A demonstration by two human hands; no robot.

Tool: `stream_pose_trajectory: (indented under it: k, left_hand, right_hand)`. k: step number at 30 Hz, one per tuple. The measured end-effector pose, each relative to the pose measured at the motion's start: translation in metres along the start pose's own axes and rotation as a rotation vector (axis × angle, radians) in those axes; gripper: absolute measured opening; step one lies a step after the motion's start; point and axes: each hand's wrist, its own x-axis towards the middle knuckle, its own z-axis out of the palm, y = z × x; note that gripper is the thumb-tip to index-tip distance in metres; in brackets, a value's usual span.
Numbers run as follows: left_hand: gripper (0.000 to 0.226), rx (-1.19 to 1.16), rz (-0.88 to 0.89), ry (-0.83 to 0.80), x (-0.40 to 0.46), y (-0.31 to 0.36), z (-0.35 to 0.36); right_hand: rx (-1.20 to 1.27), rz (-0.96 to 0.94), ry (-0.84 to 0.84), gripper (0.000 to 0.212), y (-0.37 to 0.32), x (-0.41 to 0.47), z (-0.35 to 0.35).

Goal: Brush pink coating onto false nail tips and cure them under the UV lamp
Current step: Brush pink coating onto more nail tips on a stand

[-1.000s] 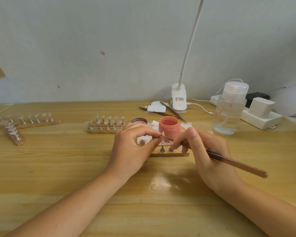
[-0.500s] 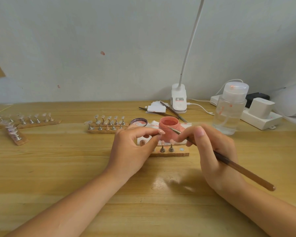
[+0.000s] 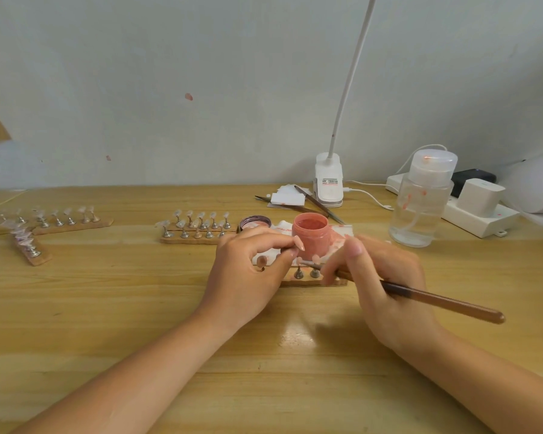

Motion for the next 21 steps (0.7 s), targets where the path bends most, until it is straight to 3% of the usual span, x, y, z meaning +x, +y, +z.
stream_pose_trajectory:
  k: [6, 10, 14, 16, 21]
  left_hand:
    - [0.012, 0.016, 0.015, -0.02, -0.001, 0.001, -0.001]
    - [0.015, 0.028, -0.004, -0.031, 0.0, 0.002, -0.001]
    - [0.012, 0.036, -0.003, -0.025, -0.001, 0.001, -0.001]
    - [0.012, 0.036, 0.006, -0.018, -0.001, 0.001, -0.001]
    - [0.015, 0.036, 0.035, -0.022, 0.0, 0.0, -0.001]
  right_hand:
    - [-0.065, -0.002, 0.011, 0.04, -0.001, 0.001, 0.003]
    - [0.028, 0.003, -0.01, 0.054, -0.001, 0.0, -0.002]
    - [-0.011, -0.009, 0.04, 0.021, -0.007, 0.002, 0.0]
    - [0.064, 0.068, 0.07, 0.01, -0.009, 0.002, 0.002]
    - [0.283, 0.205, 0.106, 0.017, -0.012, 0.004, 0.0]
